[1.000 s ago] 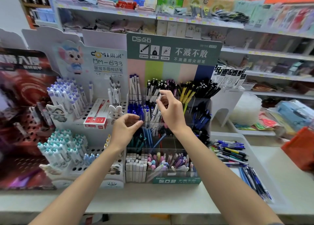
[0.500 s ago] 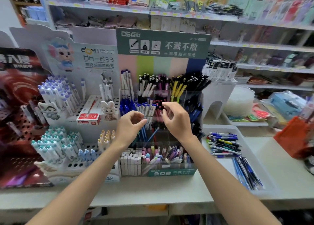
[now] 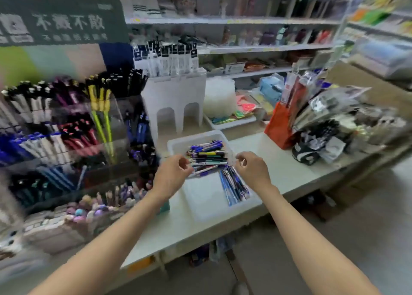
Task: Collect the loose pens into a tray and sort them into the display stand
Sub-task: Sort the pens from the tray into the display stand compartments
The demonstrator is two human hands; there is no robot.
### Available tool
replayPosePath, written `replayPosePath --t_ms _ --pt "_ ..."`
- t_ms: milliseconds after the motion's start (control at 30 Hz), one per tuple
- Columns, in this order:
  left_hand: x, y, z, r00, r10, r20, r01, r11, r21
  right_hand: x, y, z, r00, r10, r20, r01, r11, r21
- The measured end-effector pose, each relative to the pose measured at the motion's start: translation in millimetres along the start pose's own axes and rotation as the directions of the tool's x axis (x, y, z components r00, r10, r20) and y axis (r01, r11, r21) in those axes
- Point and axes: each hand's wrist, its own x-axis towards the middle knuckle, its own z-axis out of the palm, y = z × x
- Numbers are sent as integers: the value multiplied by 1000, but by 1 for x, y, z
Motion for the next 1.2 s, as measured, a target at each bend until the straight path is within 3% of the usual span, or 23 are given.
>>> replayPosePath --t_ms 133,233,333,600,867,1200 --pt "16 23 79 996 -67 61 64 997 48 14 73 -6 988 52 145 -51 999 -9" --pt "27 17 137 965 -228 133 214 971 109 17 111 6 947 67 314 -83 996 38" --pt "27 8 182 887 -413 205 392 910 138 8 131 18 893 23 450 -68 994 84" --pt "36 28 237 871 -490 39 462 842 278 5 147 25 888 -18 460 -111 961 252" --pt "45 40 245 821 -571 15 519 757 396 -1 152 28 887 35 461 -209 920 332" --pt "36 17 226 870 -493 26 473 848 238 0 148 25 888 26 458 -183 936 301"
